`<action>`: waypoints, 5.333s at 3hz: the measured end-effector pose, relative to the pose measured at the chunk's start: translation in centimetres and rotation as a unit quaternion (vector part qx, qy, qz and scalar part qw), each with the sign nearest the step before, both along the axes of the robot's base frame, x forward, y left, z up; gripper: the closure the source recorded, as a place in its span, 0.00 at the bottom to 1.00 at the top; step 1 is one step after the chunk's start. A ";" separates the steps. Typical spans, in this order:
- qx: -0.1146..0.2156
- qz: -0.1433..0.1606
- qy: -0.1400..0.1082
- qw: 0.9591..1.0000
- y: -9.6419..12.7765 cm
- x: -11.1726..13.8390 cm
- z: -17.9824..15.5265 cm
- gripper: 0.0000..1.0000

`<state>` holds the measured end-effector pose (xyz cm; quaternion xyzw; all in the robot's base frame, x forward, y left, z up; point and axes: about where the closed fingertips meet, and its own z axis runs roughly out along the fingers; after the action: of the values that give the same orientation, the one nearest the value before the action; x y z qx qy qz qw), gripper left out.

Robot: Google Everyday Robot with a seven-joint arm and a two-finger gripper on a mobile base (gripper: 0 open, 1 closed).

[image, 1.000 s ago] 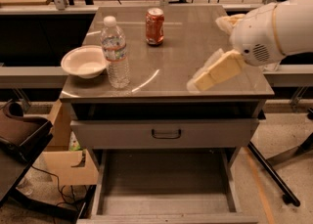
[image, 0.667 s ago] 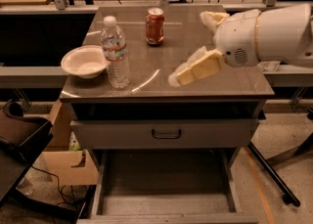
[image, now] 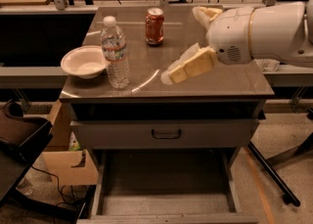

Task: Place water bottle into middle drawer

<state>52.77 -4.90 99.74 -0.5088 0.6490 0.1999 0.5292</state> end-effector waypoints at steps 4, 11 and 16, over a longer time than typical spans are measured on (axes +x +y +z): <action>0.154 0.091 0.027 0.984 9.5 6.2 -4.6 0.00; 0.201 0.156 0.053 0.966 16.0 8.5 -6.4 1.00; 0.152 0.175 0.018 0.973 11.0 -0.6 -2.8 1.00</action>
Offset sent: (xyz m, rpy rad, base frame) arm 0.0549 0.0883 -0.0401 0.2931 0.0190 0.1932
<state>52.12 6.07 96.96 -0.5243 0.5209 0.3948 0.5458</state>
